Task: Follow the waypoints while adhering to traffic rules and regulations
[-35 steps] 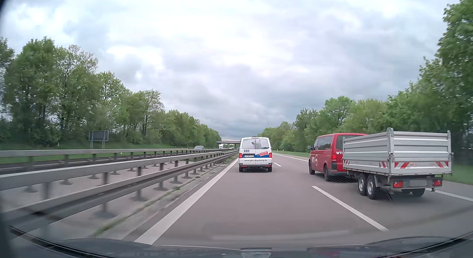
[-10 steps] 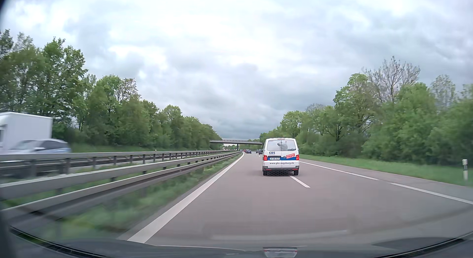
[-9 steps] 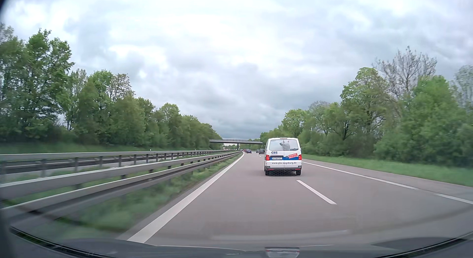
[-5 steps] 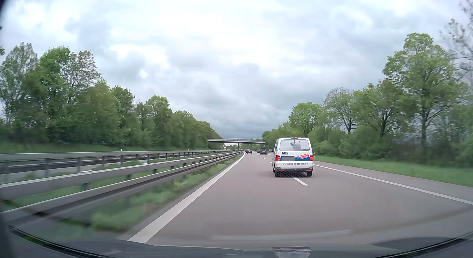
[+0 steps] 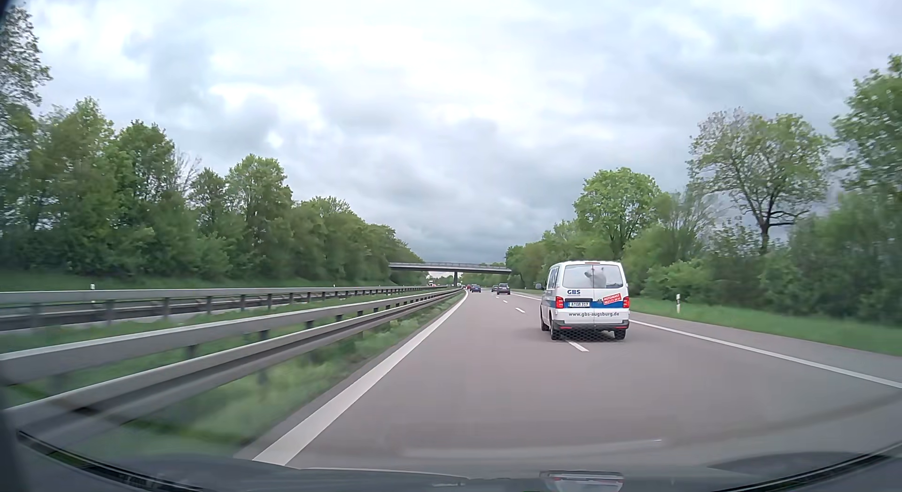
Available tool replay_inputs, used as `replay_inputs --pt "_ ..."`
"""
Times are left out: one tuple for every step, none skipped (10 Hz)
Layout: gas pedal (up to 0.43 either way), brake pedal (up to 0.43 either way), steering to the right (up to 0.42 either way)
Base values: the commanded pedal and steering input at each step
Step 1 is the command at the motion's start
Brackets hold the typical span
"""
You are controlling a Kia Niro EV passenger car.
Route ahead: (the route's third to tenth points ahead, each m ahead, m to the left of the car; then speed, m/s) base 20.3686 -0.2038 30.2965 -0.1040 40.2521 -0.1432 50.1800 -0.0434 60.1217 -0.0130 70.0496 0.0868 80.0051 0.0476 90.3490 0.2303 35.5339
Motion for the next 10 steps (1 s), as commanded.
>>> replay_inputs --pt "0.65 0.012 -0.002" --pt "0.65 0.012 -0.002" --pt "0.65 0.012 -0.002" --pt "0.661 0.012 -0.002" --pt "0.661 0.012 -0.002" --pt "0.661 0.012 -0.002" --pt "0.661 0.012 -0.002" --pt "0.661 0.012 -0.002" --pt "0.661 0.012 -0.002" --pt "0.661 0.012 -0.002"
